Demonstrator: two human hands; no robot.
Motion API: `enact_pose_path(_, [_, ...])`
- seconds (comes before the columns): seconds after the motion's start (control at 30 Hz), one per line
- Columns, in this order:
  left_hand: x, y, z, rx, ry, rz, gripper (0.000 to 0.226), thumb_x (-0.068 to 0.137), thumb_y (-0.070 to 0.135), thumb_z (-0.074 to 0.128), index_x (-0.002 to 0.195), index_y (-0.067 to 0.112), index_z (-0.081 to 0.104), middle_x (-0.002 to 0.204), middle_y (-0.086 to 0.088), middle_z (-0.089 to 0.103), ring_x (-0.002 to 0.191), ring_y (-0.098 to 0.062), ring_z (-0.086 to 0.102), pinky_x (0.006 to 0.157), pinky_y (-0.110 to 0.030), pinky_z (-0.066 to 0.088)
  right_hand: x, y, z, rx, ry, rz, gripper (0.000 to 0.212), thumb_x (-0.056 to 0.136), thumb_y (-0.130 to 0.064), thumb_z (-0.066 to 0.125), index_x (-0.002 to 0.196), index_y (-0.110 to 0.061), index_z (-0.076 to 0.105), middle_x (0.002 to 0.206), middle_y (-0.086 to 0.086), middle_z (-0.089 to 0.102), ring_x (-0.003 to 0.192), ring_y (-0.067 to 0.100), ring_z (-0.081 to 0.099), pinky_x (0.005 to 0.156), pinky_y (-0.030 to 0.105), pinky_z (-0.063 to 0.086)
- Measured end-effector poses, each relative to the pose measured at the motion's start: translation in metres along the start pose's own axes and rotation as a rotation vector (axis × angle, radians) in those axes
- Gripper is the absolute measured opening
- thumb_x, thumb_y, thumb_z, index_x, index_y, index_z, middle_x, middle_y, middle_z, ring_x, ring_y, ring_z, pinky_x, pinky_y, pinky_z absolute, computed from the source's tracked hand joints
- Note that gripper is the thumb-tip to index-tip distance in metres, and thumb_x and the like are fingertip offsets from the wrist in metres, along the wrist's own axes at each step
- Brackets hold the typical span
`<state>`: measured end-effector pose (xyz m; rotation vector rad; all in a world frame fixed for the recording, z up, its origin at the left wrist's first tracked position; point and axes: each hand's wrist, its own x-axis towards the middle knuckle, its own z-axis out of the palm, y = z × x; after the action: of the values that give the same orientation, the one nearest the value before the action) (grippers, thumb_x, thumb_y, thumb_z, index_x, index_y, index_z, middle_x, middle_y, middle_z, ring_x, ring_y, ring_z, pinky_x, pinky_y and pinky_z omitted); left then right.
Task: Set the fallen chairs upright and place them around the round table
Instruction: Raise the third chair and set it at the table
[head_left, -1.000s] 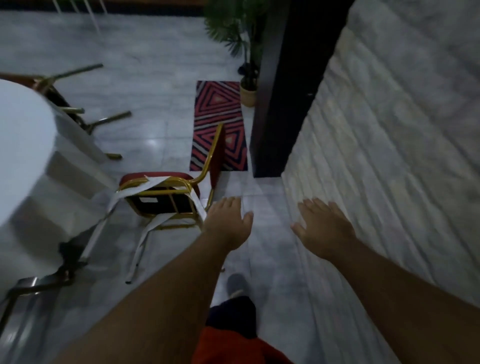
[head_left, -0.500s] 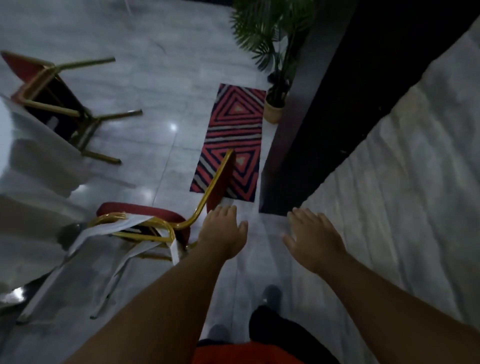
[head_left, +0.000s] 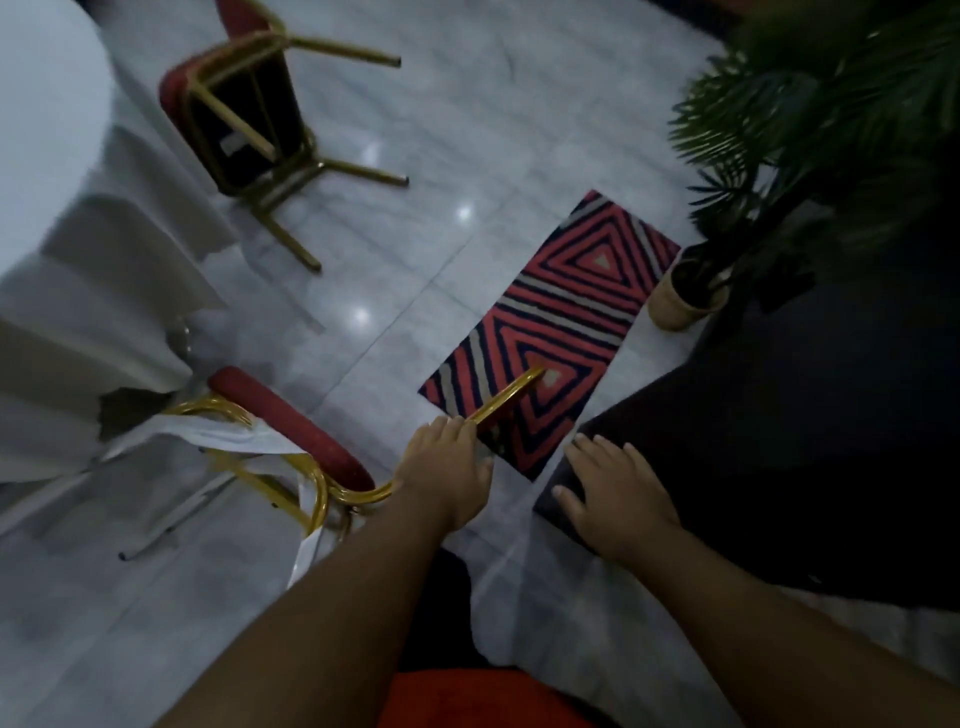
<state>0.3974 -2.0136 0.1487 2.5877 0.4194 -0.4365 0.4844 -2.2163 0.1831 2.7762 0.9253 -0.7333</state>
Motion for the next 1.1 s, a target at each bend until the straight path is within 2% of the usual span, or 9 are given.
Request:
enact_pose_path(0.1, [0.045,-0.013,0.007,-0.064,-0.056,-0.031,0.053,0.099,0.04,0.043,0.144,0.013,0.044,0.147,-0.008,0.05,0.135,-0.027,0.042,0.118,-0.04,0.03,0.054,0.011,-0.005,-0.008,-0.068,-0.022,0.065,0.101,-0.051,0.034,0.158,-0.023,0.021,0.167,-0.003,0.018,0.153,0.016,0.012,0.125,0.04,0.006])
enact_pose_path(0.27, [0.099,-0.035,0.033,-0.158,-0.155,-0.148,0.061,0.086,0.037,0.04,0.14,0.009,0.049,0.138,-0.013,0.057,0.127,-0.031,0.05,0.112,-0.04,0.037,0.132,0.026,0.009,0.051,-0.187,-0.033,0.065,0.1,-0.048,0.043,0.157,-0.024,0.024,0.165,-0.001,0.022,0.152,0.017,0.017,0.123,0.041,0.009])
enact_pose_path(0.47, [0.182,-0.046,0.096,-0.25,-0.174,-0.274,0.048,0.092,0.03,0.057,0.134,0.008,0.053,0.132,-0.017,0.06,0.121,-0.036,0.054,0.103,-0.043,0.041,0.257,0.061,0.06,0.111,-0.245,-0.057,0.065,0.096,-0.038,0.054,0.154,-0.021,0.032,0.162,0.007,0.029,0.149,0.026,0.026,0.121,0.046,0.023])
enact_pose_path(0.6, [0.252,-0.051,0.158,-0.345,-0.158,-0.334,0.039,0.09,0.032,0.048,0.117,0.008,0.061,0.116,-0.016,0.064,0.109,-0.036,0.06,0.089,-0.04,0.043,0.347,0.085,0.107,0.113,-0.221,-0.174,0.058,0.09,-0.034,0.051,0.145,-0.016,0.043,0.146,0.008,0.047,0.133,0.03,0.045,0.111,0.05,0.039])
enact_pose_path(0.7, [0.298,-0.05,0.199,-0.382,-0.199,-0.318,0.028,0.091,0.026,0.057,0.111,0.007,0.059,0.113,-0.015,0.062,0.105,-0.032,0.058,0.078,-0.033,0.037,0.4,0.107,0.138,0.063,-0.278,-0.253,0.064,0.09,-0.035,0.056,0.147,-0.014,0.041,0.148,0.012,0.045,0.136,0.033,0.041,0.114,0.051,0.034])
enact_pose_path(0.77, [0.319,-0.046,0.223,-0.408,-0.173,-0.301,0.032,0.094,0.03,0.058,0.116,0.007,0.056,0.118,-0.015,0.059,0.109,-0.032,0.055,0.078,-0.031,0.032,0.428,0.12,0.151,-0.003,-0.299,-0.384,0.062,0.091,-0.04,0.059,0.145,-0.012,0.045,0.145,0.016,0.048,0.134,0.036,0.043,0.113,0.051,0.034])
enact_pose_path(0.83, [0.332,-0.043,0.244,-0.4,-0.107,-0.308,0.039,0.096,0.037,0.058,0.123,0.009,0.054,0.124,-0.015,0.056,0.113,-0.031,0.052,0.082,-0.034,0.034,0.445,0.129,0.161,-0.043,-0.324,-0.498,0.052,0.092,-0.041,0.06,0.134,-0.012,0.053,0.133,0.015,0.055,0.122,0.035,0.05,0.105,0.052,0.04])
enact_pose_path(0.97, [0.342,-0.039,0.259,-0.267,0.06,-0.357,0.04,0.096,0.043,0.059,0.123,0.015,0.053,0.125,-0.009,0.055,0.115,-0.028,0.05,0.084,-0.034,0.034,0.462,0.136,0.173,-0.058,-0.27,-0.618,0.035,0.089,-0.029,0.062,0.115,-0.005,0.056,0.116,0.017,0.054,0.107,0.037,0.049,0.091,0.053,0.043])
enact_pose_path(1.1, [0.334,-0.035,0.26,-0.16,0.137,-0.369,0.038,0.092,0.039,0.066,0.119,0.015,0.054,0.119,-0.008,0.059,0.11,-0.028,0.055,0.082,-0.039,0.041,0.456,0.134,0.175,-0.089,-0.174,-0.766,0.024,0.088,-0.018,0.057,0.106,-0.002,0.056,0.105,0.02,0.053,0.095,0.037,0.048,0.08,0.049,0.041])
